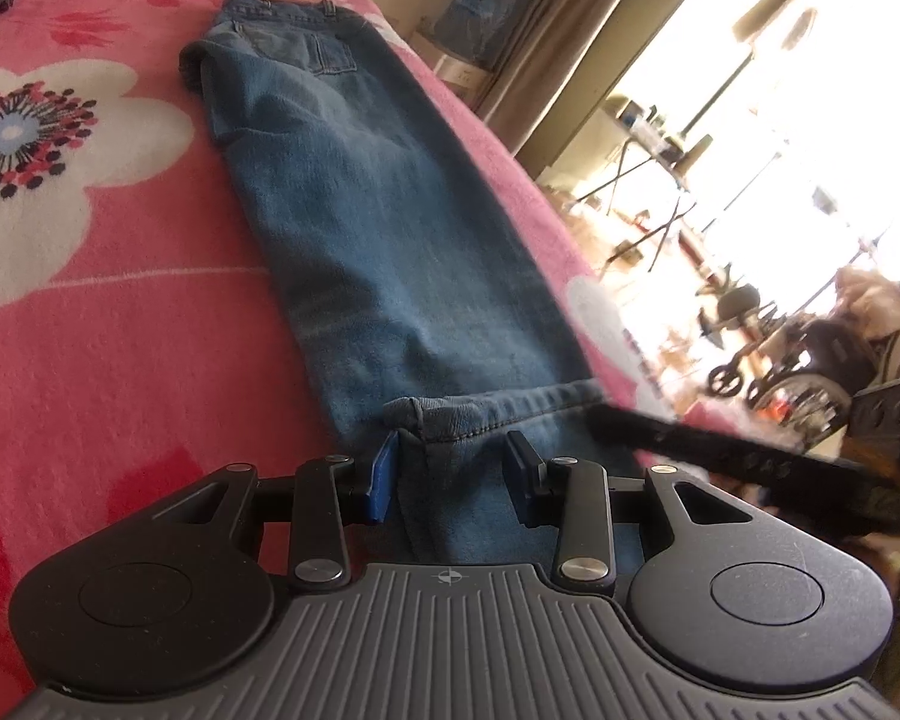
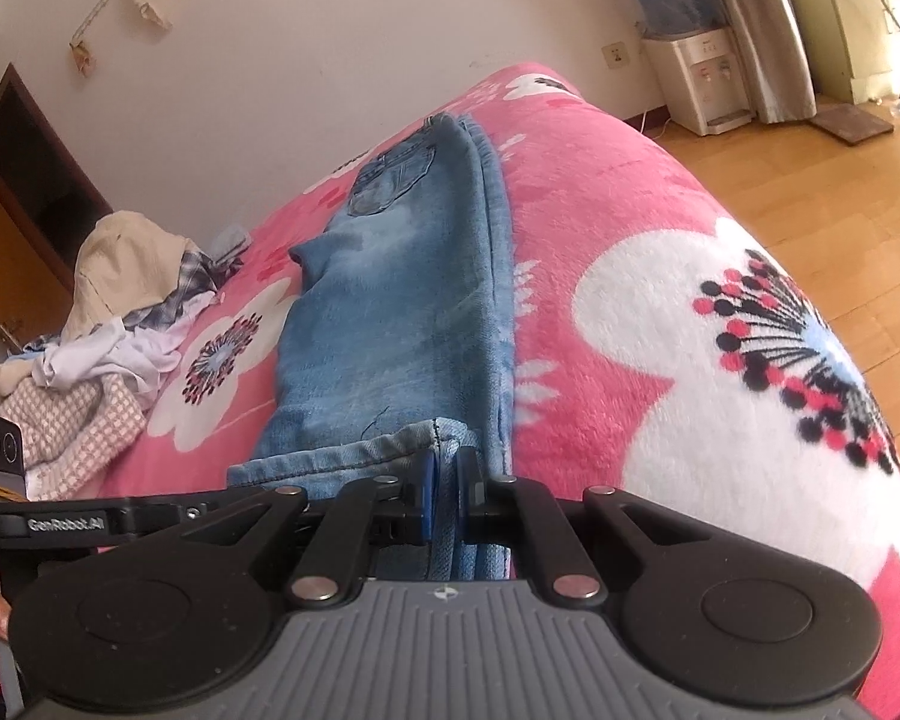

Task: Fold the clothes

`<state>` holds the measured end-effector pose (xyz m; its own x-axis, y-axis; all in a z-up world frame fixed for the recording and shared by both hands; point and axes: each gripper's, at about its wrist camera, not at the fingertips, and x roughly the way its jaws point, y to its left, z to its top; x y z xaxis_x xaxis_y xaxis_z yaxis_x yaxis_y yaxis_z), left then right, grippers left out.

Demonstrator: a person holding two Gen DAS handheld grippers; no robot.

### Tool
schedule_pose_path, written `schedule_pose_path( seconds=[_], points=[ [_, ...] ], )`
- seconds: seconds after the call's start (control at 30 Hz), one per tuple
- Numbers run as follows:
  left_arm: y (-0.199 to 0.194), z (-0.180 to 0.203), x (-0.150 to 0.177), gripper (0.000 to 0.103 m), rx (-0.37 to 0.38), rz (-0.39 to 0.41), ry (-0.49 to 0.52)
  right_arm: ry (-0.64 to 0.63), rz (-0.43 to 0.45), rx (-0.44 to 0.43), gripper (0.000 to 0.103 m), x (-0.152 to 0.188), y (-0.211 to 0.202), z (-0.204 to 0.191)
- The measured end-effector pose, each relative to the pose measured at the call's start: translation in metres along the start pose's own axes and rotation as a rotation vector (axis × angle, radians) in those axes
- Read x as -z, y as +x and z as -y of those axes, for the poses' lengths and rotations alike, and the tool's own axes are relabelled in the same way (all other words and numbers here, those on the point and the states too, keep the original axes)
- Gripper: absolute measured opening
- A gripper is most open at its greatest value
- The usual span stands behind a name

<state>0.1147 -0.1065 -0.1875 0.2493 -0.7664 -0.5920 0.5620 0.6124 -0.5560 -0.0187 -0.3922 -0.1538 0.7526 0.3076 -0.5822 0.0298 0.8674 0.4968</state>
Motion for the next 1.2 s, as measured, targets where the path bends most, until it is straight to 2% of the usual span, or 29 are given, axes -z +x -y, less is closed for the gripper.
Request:
schedule_pose_path(
  seconds=[0.17,0.4,0.5,0.53,0.57,0.73,0.87,0.93,1.2],
  points=[
    [0.004,-0.012,0.002,0.037,0.018,-0.017,-0.075,0.014,0.003,-0.011,0.007,0.001,0.0,0.003],
    [0.016,-0.022,0.0,0.037,0.041,-0.052,-0.114,0.023,0.008,-0.017,0.007,0.003,0.0,0.005],
    [0.01,-0.016,0.001,0.033,0.055,-0.028,-0.094,0.022,0.013,-0.019,0.007,0.003,0.0,0.005],
    [0.008,-0.013,0.002,0.029,0.049,-0.017,-0.077,0.021,0.015,-0.022,0.007,0.003,-0.001,0.004],
    [0.009,-0.011,0.002,0.023,0.032,-0.013,-0.057,0.017,0.018,-0.023,0.007,0.003,-0.001,0.003],
    [0.011,0.0,0.006,0.01,-0.045,0.011,0.022,0.02,0.009,-0.044,0.01,0.001,-0.003,0.004],
    [0.004,0.004,0.008,0.008,-0.041,0.04,0.037,-0.017,-0.028,-0.048,0.015,-0.004,-0.007,0.005],
    [-0.002,0.003,0.008,0.007,-0.034,0.054,0.033,-0.024,-0.04,-0.056,0.022,-0.005,-0.01,0.007],
    [-0.006,-0.003,0.016,0.007,-0.053,0.062,0.019,-0.003,-0.131,-0.148,0.025,-0.011,-0.007,0.014]
  ],
)
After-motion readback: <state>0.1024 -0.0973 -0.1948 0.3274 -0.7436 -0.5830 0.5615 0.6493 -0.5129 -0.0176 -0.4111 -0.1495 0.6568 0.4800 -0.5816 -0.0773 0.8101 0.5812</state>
